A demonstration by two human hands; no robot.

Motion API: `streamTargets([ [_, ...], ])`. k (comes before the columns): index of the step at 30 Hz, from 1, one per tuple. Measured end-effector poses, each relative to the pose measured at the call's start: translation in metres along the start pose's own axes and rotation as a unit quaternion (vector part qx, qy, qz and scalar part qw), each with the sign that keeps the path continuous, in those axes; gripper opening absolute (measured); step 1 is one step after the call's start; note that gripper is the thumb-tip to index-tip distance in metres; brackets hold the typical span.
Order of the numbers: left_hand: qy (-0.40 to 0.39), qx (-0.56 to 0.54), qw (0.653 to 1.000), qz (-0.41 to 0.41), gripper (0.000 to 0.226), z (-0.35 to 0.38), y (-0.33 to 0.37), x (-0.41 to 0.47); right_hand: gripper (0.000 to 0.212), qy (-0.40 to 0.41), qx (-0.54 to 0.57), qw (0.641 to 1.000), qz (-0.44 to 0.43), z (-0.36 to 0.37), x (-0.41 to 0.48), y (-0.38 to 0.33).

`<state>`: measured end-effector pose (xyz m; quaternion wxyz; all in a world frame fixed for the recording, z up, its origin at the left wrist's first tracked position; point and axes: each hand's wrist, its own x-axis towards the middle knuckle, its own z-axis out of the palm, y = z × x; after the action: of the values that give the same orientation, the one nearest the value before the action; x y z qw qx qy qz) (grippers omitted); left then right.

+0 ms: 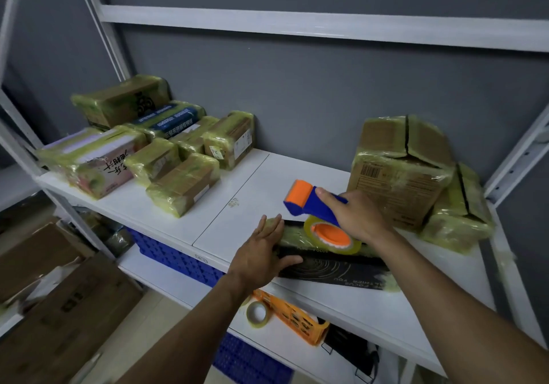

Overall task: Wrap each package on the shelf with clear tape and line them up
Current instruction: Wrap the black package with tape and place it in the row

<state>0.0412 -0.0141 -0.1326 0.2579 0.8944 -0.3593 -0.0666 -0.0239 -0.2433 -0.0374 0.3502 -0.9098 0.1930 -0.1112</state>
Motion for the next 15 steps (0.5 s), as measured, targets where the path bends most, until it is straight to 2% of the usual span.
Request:
streamTargets([
  [2,0.011,-0.111,0.994,-0.003,0.078,-0.002,-0.002,-0.003,0.073,-0.011,-0.016,1.0,0.0,0.003,0.0,0.003],
  [4,0.081,-0.211,0.973,-0.039,0.057,-0.009,-0.002,-0.007,0.073,-0.012,-0.027,1.0,-0.002,0.004,0.001,0.006],
  [6,0.166,-0.254,0.95,-0.078,0.055,-0.022,0.007,-0.006,0.075,-0.011,-0.043,0.999,-0.01,0.003,0.001,0.008],
  [7,0.181,-0.287,0.936,-0.096,0.054,-0.031,0.014,-0.003,0.075,-0.013,-0.05,0.999,-0.016,0.002,0.002,0.008],
  [9,0.153,-0.388,0.897,-0.145,0.048,-0.052,0.029,0.006,0.075,-0.022,-0.06,0.998,-0.027,0.002,0.003,0.008],
  [11,0.09,-0.466,0.86,-0.189,0.042,-0.069,0.042,0.011,0.075,-0.034,-0.062,0.997,-0.039,0.002,0.004,0.008],
  [13,0.059,-0.489,0.848,-0.196,0.033,-0.075,0.049,0.012,0.074,-0.048,-0.063,0.995,-0.056,0.002,0.004,0.009],
  [15,0.065,-0.495,0.845,-0.191,0.023,-0.075,0.056,0.01,0.072,-0.064,-0.057,0.993,-0.08,0.0,0.002,0.012],
])
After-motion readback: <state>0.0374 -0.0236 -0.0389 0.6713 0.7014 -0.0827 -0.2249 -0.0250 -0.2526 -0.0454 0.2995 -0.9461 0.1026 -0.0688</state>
